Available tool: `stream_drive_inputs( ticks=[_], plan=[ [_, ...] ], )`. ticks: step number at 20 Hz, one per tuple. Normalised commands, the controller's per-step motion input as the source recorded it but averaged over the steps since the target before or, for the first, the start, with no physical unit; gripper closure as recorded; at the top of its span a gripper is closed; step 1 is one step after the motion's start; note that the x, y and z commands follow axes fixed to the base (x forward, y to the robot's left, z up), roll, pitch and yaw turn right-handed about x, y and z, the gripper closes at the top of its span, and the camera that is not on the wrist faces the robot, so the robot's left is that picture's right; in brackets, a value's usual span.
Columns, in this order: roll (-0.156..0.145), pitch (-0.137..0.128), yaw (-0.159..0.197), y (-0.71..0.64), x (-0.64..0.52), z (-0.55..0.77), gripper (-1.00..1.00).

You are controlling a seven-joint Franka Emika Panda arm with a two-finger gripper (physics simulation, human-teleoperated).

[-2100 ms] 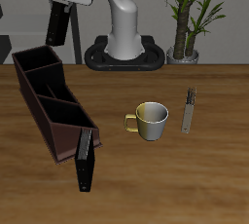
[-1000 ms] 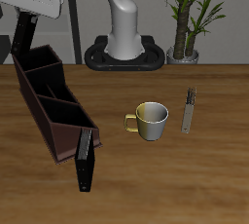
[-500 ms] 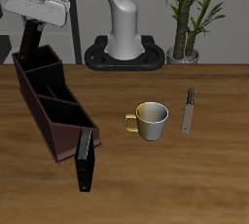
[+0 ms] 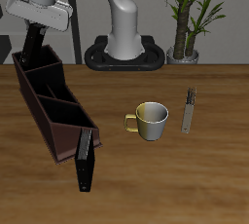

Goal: Place the left black book into the right desk caddy's right compartment

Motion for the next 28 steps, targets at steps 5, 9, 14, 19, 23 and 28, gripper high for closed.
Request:
stream_drive_inputs(
  ticks=[5, 9, 14, 19, 23, 28],
  plan=[
    [0.005, -0.027, 0.0, 0.09, -0.17, -0.15, 1.0],
    [0.015, 0.029, -0.001, 0.09, 0.06, -0.19, 1.0],
    [-0.032, 0.039, -0.024, -0.09, 0.15, -0.3, 1.0],
    [-0.034, 0.069, -0.028, -0.13, 0.13, -0.37, 1.0],
    [-0.032, 0.056, -0.004, -0.03, 0.08, -0.26, 1.0],
    [-0.093, 0.115, -0.01, -0.14, 0.15, -0.34, 1.0]
  ],
)
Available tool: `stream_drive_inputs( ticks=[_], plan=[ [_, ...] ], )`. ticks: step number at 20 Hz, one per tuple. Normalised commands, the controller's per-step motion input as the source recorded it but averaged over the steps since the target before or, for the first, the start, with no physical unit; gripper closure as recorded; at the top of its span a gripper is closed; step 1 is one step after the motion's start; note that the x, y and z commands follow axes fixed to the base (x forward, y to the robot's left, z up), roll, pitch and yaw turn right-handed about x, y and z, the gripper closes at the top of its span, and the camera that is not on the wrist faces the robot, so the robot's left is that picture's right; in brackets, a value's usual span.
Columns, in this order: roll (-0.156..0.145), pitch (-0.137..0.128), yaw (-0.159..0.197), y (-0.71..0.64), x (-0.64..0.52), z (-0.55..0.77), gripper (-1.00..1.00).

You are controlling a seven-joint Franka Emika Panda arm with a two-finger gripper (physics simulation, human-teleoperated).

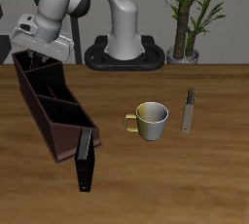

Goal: Place the left black book into the right desk caddy's right compartment

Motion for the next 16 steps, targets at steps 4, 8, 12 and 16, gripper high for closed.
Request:
stream_drive_inputs(
  ticks=[4, 8, 12, 16],
  plan=[
    [-0.062, 0.049, -0.012, -0.08, 0.03, -0.12, -1.0],
    [0.003, -0.006, 0.001, 0.02, 0.03, 0.05, -1.0],
    [0.013, -0.01, 0.013, 0.17, 0.06, 0.08, -1.0],
    [0.028, -0.001, 0.007, 0.18, 0.05, 0.03, -1.0]
  ],
)
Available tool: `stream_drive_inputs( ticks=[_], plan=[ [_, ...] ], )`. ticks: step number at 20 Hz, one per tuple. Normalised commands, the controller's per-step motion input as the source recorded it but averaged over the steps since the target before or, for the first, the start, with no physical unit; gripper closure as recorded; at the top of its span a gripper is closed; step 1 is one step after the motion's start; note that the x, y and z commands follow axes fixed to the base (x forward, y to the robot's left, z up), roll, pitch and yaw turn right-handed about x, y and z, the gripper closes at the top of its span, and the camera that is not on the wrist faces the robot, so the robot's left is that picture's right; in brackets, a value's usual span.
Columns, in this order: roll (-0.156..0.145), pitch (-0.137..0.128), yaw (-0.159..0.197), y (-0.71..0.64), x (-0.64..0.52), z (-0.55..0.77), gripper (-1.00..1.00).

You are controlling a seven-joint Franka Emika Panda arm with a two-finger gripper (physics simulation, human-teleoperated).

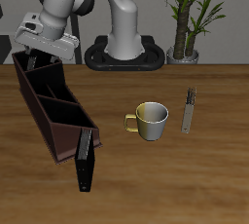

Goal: Place the left black book into the right desk caddy's right compartment

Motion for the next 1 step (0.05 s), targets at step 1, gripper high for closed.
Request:
stream_drive_inputs(
  ticks=[1],
  plan=[
    [0.091, -0.01, 0.069, 0.41, 0.1, 0.05, -1.0]
  ],
)
